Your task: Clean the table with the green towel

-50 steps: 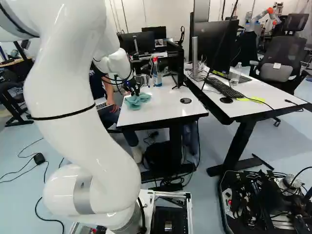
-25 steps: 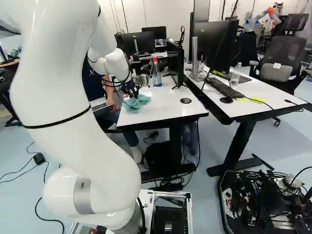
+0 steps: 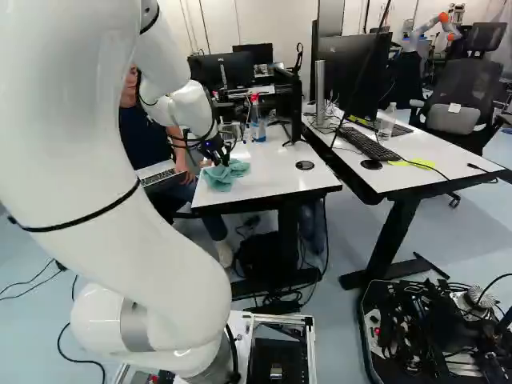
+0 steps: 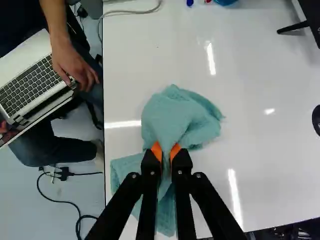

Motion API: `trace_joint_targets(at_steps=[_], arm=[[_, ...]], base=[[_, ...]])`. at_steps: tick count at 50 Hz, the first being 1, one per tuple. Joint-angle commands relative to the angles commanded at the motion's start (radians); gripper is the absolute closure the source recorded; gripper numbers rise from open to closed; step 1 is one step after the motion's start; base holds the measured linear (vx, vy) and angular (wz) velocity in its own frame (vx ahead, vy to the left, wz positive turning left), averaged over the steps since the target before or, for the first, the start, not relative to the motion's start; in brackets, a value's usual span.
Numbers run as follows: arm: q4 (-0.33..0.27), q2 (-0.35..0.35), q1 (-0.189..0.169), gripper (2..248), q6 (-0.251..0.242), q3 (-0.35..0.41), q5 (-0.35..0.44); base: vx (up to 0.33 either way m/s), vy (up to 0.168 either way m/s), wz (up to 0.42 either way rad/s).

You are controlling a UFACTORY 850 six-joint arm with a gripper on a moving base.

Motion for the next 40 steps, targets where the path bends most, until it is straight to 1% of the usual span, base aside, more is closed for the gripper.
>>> trace_joint_targets(at_steps=[7,18,30,40], arm=[[0.0,0.014,-0.005,211,0.0,0.014,0.0],[0.0,0.015,-0.007,211,0.0,0.015,0.0],[0.0,-0.033,-0.004,211,0.0,-0.035,0.0],[0.0,-0.084,0.007,211,0.0,-0.09,0.0]], base=[[0.0,0.0,0.0],[0.0,0.0,0.0],[0.0,0.0,0.0],[0.0,0.0,0.0]])
